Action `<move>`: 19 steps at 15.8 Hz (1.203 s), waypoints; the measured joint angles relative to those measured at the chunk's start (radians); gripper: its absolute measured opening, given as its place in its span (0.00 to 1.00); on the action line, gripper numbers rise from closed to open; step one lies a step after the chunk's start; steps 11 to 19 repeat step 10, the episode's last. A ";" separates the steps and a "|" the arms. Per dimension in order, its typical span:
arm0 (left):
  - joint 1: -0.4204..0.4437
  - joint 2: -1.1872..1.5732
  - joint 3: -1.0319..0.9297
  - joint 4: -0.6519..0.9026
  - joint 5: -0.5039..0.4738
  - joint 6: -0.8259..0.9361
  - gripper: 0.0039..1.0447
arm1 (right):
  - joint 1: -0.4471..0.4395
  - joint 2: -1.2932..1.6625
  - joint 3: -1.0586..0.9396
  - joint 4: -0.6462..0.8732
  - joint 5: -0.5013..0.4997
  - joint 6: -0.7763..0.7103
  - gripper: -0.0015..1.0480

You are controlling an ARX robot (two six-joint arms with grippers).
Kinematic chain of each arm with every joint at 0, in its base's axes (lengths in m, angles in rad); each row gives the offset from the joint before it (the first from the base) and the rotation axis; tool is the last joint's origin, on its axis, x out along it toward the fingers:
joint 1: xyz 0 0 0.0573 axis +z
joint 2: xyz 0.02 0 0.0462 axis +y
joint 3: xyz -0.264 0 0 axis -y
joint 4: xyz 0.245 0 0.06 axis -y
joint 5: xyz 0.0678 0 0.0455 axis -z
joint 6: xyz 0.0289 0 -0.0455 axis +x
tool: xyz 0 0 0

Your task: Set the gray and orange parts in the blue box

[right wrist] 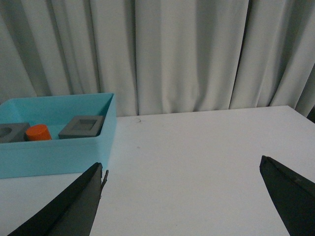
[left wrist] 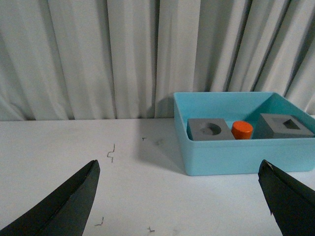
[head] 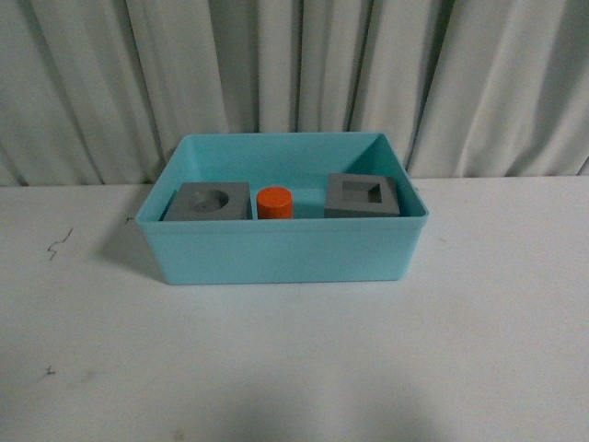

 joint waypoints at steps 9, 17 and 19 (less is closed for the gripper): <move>0.000 0.000 0.000 0.000 0.000 0.000 0.94 | 0.000 0.000 0.000 0.000 0.000 0.000 0.94; 0.000 0.000 0.000 0.000 0.000 0.000 0.94 | 0.000 0.000 0.000 0.000 0.000 0.000 0.94; 0.000 0.000 0.000 0.000 0.000 0.000 0.94 | 0.000 0.000 0.000 0.000 0.000 0.000 0.94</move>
